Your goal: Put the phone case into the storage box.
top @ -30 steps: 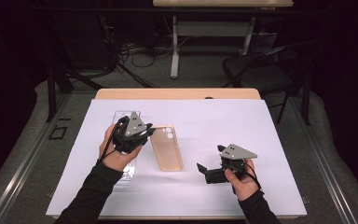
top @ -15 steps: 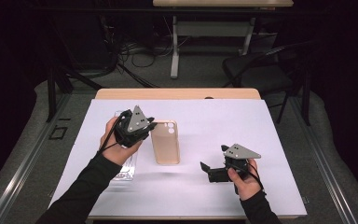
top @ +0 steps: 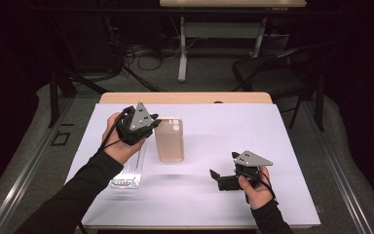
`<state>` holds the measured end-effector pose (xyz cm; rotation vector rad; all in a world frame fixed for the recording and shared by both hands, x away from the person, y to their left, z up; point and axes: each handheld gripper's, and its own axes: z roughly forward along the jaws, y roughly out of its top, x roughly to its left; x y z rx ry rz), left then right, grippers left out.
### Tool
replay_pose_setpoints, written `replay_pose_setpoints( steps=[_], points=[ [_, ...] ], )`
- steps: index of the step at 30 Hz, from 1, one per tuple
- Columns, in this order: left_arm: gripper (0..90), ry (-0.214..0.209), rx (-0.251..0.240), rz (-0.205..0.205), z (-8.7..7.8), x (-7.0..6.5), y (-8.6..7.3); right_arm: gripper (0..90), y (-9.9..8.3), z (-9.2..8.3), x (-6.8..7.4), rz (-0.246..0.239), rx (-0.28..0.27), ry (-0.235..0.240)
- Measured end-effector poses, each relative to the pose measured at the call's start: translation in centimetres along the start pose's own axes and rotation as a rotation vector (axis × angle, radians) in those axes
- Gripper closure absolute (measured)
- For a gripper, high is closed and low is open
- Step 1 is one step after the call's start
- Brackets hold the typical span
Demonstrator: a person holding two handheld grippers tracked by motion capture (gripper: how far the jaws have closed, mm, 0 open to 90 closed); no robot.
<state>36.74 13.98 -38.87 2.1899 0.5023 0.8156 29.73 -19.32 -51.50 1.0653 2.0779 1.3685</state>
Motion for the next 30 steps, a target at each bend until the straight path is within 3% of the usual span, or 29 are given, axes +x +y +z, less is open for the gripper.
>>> replay_pose_setpoints(
  steps=[3,15,26,30],
  points=[
    [79.0,0.011,0.004,0.024,0.0,0.6,-0.1,0.0,0.0,0.0,0.0,0.001,-0.001,0.000],
    [78.5,0.056,-0.006,0.049,-0.9,2.1,0.1,0.0,-0.1,0.1,0.0,0.001,0.006,0.004],
    [78.7,0.092,-0.001,0.029,-1.2,4.5,-0.5,0.0,-0.3,0.3,0.0,-0.003,0.010,0.001],
    [78.7,0.109,0.007,0.044,-1.2,5.2,-0.9,0.0,-0.3,0.3,0.0,-0.003,0.014,0.004]
  ],
)
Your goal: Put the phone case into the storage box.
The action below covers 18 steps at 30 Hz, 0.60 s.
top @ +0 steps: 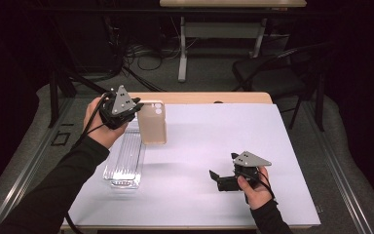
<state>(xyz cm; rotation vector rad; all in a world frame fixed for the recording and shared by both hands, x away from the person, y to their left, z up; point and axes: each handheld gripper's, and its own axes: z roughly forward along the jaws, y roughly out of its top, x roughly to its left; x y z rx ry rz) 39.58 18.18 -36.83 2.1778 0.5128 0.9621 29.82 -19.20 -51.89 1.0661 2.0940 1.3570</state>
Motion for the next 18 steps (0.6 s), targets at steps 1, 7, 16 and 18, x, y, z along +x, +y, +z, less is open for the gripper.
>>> replay_pose_setpoints(
  steps=[1,7,16,18],
  points=[
    [78.7,0.003,0.002,0.005,0.0,0.1,-0.1,0.0,0.0,0.0,0.0,-0.001,0.002,0.000],
    [78.8,0.024,-0.002,0.017,0.0,1.0,-0.6,0.0,-0.1,0.2,0.0,0.001,0.003,-0.001],
    [78.7,0.065,-0.029,0.005,-0.2,2.6,-1.5,0.0,-0.2,0.2,0.0,0.004,0.009,-0.003],
    [78.7,0.075,-0.033,0.001,-0.3,3.0,-1.8,0.0,-0.2,0.2,0.0,0.003,0.009,-0.003]
  ],
)
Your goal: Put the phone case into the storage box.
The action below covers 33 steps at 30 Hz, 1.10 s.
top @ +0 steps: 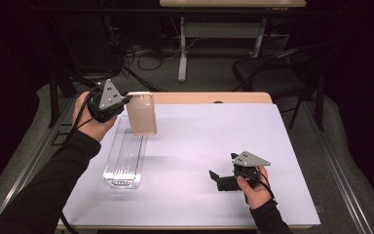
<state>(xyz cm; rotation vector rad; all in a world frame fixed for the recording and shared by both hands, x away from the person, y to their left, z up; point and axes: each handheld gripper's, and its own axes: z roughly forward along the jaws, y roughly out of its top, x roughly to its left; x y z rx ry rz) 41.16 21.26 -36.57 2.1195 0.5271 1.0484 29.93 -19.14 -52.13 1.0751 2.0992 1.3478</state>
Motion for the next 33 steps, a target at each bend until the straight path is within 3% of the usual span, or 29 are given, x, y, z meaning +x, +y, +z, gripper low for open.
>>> replay_pose_setpoints(
  steps=[16,33],
  points=[
    [78.7,0.051,0.001,0.014,-0.1,1.8,-2.1,0.0,-0.1,0.2,0.0,-0.003,0.004,-0.003],
    [78.7,0.118,-0.007,0.051,0.8,2.5,-3.5,0.0,-0.2,0.2,0.0,-0.006,0.001,-0.008]
  ],
)
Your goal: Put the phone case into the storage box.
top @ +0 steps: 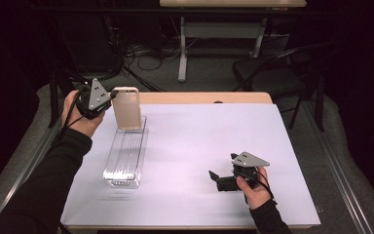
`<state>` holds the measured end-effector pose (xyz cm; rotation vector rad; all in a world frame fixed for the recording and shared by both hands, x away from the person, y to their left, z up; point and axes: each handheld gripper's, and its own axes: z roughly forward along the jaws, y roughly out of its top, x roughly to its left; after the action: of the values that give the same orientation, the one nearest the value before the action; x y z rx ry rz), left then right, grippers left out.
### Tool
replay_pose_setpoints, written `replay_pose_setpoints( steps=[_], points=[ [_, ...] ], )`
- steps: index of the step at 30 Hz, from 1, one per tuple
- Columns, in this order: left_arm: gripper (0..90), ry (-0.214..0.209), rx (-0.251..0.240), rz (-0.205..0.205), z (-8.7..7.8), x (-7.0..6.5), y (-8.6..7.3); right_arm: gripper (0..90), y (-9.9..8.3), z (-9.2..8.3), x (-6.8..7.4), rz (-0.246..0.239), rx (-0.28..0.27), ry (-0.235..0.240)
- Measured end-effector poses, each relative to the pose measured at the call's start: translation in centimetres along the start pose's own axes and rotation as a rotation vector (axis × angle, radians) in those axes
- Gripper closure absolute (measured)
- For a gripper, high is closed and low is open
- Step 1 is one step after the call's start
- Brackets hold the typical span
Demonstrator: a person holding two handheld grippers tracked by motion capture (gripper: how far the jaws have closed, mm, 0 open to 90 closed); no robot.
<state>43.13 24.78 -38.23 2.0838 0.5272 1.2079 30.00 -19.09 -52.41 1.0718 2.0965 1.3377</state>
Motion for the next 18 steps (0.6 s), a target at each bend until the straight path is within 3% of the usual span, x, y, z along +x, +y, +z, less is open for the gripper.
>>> replay_pose_setpoints(
  steps=[18],
  points=[
    [78.6,0.046,-0.005,-0.025,2.0,0.3,-1.5,0.0,-0.1,0.0,0.0,-0.001,0.005,0.000]
  ],
)
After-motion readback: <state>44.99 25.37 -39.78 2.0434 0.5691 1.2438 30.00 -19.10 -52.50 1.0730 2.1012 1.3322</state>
